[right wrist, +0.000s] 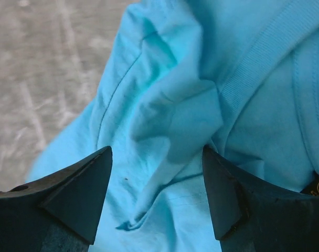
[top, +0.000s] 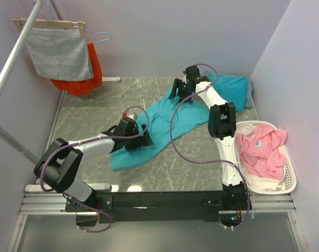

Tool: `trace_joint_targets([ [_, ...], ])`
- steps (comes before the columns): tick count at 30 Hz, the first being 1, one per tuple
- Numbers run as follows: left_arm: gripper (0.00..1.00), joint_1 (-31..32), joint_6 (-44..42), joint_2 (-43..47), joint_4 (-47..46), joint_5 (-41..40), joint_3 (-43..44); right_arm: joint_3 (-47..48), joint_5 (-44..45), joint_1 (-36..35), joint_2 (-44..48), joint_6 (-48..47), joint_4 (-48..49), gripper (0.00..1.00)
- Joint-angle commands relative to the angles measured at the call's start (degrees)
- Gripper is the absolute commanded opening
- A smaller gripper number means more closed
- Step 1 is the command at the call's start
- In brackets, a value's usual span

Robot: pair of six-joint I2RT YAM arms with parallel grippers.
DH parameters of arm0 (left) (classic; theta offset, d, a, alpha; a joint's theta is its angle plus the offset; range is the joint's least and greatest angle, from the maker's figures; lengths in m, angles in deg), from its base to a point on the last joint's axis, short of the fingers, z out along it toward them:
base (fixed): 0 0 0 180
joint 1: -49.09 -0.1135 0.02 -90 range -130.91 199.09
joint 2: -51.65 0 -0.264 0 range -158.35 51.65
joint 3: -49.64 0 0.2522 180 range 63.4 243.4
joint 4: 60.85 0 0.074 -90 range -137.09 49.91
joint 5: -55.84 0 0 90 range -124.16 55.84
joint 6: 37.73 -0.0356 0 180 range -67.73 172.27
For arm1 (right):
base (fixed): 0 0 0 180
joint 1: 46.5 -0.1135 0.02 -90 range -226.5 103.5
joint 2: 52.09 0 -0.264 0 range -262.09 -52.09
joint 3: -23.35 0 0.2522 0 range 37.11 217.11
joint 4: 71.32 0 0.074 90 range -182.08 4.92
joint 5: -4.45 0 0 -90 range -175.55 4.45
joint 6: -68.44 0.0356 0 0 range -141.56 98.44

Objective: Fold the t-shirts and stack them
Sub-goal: Fold the tshirt

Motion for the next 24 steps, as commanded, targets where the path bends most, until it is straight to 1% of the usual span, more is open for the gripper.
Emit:
trace_joint_targets([
  [1, 1.00, 7.9, 4.4, -0.7, 14.0, 9.8, -5.5, 3.1, -16.9, -1.0, -2.6, -1.0, 1.7, 0.76],
  [2, 0.99, 10.3, 4.0, -0.3, 16.7, 9.7, -4.8, 1.9, -18.0, -1.4, -1.5, -1.2, 3.5, 0.76],
  [3, 1.00, 11.2, 3.4, 0.2, 17.8, 9.5, -2.6, 0.1, -16.7, -1.4, 0.1, -1.0, 8.3, 0.78],
  [4, 0.99, 12.0, 1.8, 1.9, 19.0, 8.9, -1.2, -3.5, -13.6, -1.3, 3.8, 0.3, 10.2, 0.84],
  [5, 0.99, 12.6, 1.2, 2.8, 20.4, 8.1, 2.3, -6.1, -11.2, -0.8, 6.2, 0.7, 12.5, 0.86],
  [6, 1.00, 12.6, 0.5, 3.7, 22.9, 6.8, 4.2, -9.0, -7.7, -0.6, 8.8, 0.7, 18.6, 0.87],
  [7, 1.00, 12.5, -1.4, 5.2, 24.0, 3.7, 6.6, -14.7, -6.3, -0.1, 14.2, 1.2, 21.7, 0.87],
  [8, 0.99, 12.4, -2.3, 5.3, 25.3, 0.7, 9.1, -17.3, -5.3, 0.2, 16.9, 1.2, 24.6, 0.88],
  [9, 0.99, 12.1, -3.0, 5.3, 27.5, -1.7, 14.6, -19.8, -4.2, 1.1, 22.1, 1.2, 29.4, 0.88],
  [10, 0.99, 11.8, -5.3, 4.5, 27.5, -3.2, 17.3, -24.1, -2.4, 1.7, 24.4, 1.0, 31.4, 0.88],
  [11, 0.99, 10.7, -6.7, 3.8, 27.2, -4.7, 19.9, -25.9, -1.3, 2.0, 26.7, 0.6, 32.9, 0.88],
  [12, 1.00, 10.0, -7.8, 2.8, 27.1, -5.2, 25.2, -26.9, -0.2, 2.3, 28.5, 0.0, 33.1, 0.88],
  [13, 0.99, 9.3, -9.7, 0.4, 26.5, -5.2, 27.9, -28.4, 4.3, 2.7, 31.7, -1.2, 32.2, 0.88],
  [14, 0.99, 8.0, -10.8, -1.1, 25.5, -5.2, 33.0, -29.0, 7.0, 2.7, 33.2, -1.8, 30.6, 0.88],
  [15, 0.99, 7.4, -11.3, -2.8, 24.8, -4.7, 35.8, -29.9, 8.7, 2.6, 34.6, -2.1, 27.8, 0.88],
  [16, 0.99, 6.9, -12.5, -6.4, 23.6, -4.2, 38.7, -32.3, 11.3, 2.6, 37.3, -1.7, 26.5, 0.88],
  [17, 0.99, 6.1, -13.1, -8.3, 22.3, -3.7, 43.0, -33.4, 15.8, 2.8, 38.5, -1.1, 24.9, 0.88],
  [18, 0.99, 5.7, -13.7, -10.3, 21.2, -2.3, 45.3, -34.8, 17.0, 2.8, 41.1, -0.6, 21.7, 0.88],
  [19, 0.99, 5.2, -14.7, -15.0, 21.2, -1.2, 48.0, -38.2, 19.1, 2.9, 42.4, 1.0, 20.8, 0.88],
  [20, 0.99, 4.2, -15.3, -17.4, 19.8, 0.8, 52.5, -40.4, 21.2, 2.8, 43.7, 2.2, 20.0, 0.88],
  [21, 0.99, 3.7, -15.9, -22.4, 19.8, 4.1, 55.3, -45.0, 21.0, 2.8, 46.6, 3.2, 19.3, 0.88],
  [23, 0.99, 2.4, -17.6, -27.1, 19.2, 8.3, 62.0, -50.2, 21.7, 2.5, 49.9, 5.9, 20.3, 0.88],
  [24, 0.99, 2.0, -18.2, -29.2, 18.4, 13.0, 63.6, -55.8, 21.2, 2.4, 53.1, 6.7, 20.8, 0.88],
])
